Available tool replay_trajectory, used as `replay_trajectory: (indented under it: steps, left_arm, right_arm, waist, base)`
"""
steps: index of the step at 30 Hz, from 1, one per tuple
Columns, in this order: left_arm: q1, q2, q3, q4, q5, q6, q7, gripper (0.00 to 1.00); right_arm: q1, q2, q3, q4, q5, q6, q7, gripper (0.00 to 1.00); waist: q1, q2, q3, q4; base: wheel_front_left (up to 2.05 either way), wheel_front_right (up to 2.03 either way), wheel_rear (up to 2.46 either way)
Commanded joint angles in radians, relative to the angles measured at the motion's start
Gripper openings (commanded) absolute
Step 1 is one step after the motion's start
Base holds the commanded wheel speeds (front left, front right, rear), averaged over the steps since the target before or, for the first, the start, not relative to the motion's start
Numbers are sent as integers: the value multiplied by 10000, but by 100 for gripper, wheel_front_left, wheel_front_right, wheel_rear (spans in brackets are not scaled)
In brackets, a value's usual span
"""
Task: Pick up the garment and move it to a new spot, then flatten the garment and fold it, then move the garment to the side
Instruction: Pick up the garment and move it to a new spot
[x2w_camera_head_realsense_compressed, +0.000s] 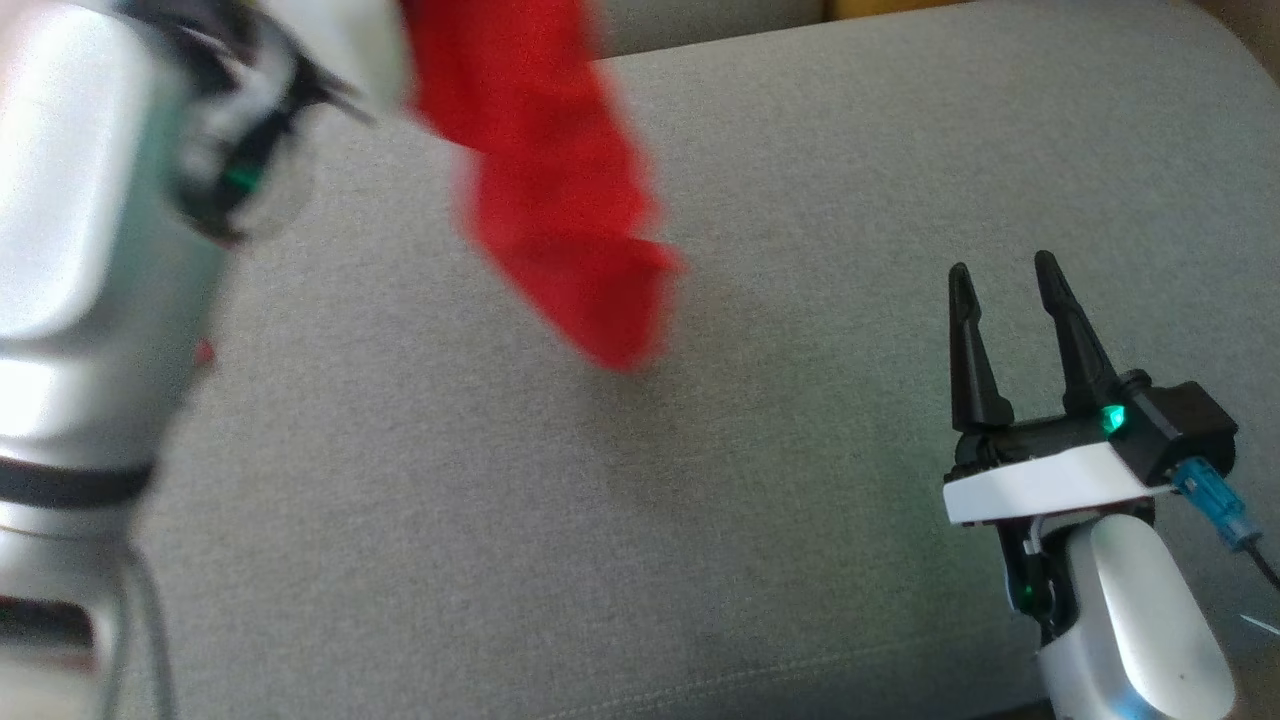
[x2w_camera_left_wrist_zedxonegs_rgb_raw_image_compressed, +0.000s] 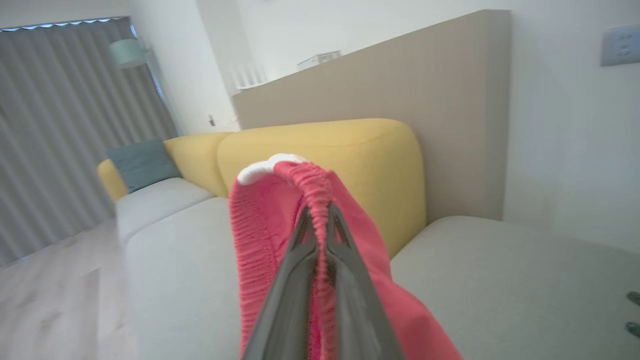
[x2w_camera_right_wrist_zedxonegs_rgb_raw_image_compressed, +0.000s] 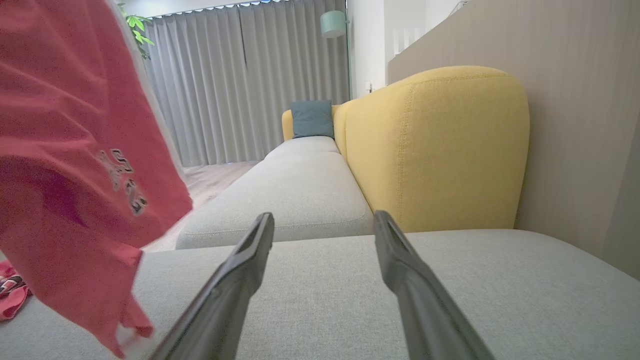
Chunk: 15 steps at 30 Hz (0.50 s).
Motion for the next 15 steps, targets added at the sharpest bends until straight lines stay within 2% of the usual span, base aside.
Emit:
replay_trajectory:
  steps: [1,8,15]
  left_arm:
    - [-141,254,278,-258,-34,19,-207,0]
    - [1769,-933,-290,597,-75,328,-2055,0]
    - [3832,-1516,-821,1658,-191,432,-3393,0]
  right_arm:
    - [-83,-26,192,-340,73,75,-107,100]
    - [-114,-26,116,-387,195,75,-107,100]
    - [6,-26,-53,-343,163,75,-107,100]
  waist:
    - [0,-1,78,-82]
    - [0,-1,348,-182]
    - [0,-1,382,89]
  base:
    - [0,0,0]
    - [0,0,0]
    - [0,0,0]
